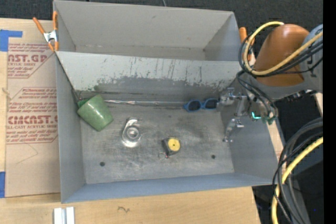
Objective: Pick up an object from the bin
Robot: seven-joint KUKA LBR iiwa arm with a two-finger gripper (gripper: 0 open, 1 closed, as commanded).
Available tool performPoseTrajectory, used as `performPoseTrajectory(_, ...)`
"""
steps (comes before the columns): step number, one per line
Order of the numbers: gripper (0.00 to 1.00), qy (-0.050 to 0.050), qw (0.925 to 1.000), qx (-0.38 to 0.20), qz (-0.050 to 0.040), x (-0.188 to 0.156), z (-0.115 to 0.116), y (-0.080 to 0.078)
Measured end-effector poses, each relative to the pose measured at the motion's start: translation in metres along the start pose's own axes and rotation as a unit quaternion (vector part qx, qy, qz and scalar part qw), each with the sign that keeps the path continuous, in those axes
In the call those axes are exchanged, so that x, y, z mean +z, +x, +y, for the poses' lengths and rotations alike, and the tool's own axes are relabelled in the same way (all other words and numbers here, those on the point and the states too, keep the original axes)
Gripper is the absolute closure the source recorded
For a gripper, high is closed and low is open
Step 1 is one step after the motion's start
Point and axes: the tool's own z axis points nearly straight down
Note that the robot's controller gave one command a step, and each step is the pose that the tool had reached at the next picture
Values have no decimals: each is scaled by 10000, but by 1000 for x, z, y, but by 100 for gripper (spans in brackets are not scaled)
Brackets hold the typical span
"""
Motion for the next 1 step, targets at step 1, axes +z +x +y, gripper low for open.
performPoseTrajectory(1,0,4,9996,282,-50,71,94,-23)
